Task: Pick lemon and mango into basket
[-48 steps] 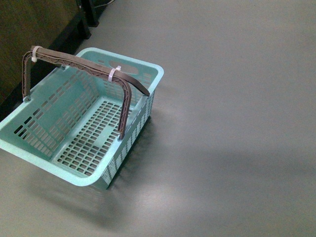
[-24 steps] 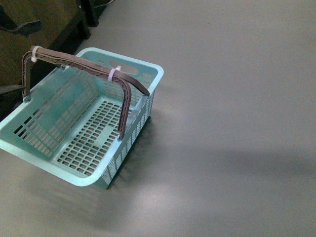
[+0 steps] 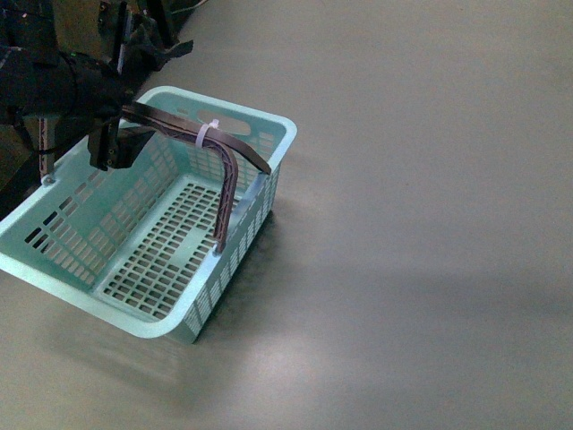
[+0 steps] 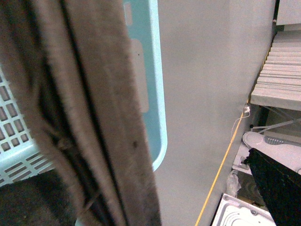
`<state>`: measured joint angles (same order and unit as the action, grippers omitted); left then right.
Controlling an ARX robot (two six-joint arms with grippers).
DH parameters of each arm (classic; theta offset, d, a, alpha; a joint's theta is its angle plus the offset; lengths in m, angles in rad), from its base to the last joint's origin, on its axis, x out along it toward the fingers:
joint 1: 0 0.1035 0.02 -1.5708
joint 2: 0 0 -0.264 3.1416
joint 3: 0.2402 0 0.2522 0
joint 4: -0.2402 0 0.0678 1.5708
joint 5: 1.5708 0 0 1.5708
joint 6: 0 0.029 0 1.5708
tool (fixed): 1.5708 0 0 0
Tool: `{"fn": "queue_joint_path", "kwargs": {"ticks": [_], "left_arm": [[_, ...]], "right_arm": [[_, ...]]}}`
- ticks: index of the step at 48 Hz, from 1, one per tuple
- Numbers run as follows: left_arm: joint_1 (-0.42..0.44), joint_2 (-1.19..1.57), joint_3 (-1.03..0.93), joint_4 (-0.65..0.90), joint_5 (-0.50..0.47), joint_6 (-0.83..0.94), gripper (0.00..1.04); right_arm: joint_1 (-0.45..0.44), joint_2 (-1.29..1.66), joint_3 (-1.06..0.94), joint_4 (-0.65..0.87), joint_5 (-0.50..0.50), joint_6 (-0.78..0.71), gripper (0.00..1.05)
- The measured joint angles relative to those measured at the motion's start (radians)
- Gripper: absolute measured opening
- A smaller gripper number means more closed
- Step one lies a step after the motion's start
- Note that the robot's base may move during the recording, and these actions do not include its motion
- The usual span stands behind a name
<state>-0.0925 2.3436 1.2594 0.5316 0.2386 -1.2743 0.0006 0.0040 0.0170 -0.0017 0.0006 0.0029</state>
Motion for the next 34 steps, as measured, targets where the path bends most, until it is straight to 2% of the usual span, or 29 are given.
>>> {"fn": "queue_joint_path", "kwargs": {"ticks": [11,17,23,34], "left_arm": [[-0.011,0.056,0.053,-0.077,-0.031,0.012,0.63],[-0.017,0.064,0.056,-0.094,-0.059,-0.001,0.34],[-0.022,0.05,0.045,-0.083,-0.072,-0.047,0.14],[-0.029,-0.036,-0.083,-0.047,-0.08,-0.078,0.14]], "right_arm": [[0.0,0.0,0.0,0.0,0.0,0.0,0.96],[0.0,0.0,0.0,0.0,0.0,0.0,0.96],[0.0,0.0,0.0,0.0,0.0,0.0,0.96],[0.0,0.0,0.0,0.0,0.0,0.0,0.96]]}}
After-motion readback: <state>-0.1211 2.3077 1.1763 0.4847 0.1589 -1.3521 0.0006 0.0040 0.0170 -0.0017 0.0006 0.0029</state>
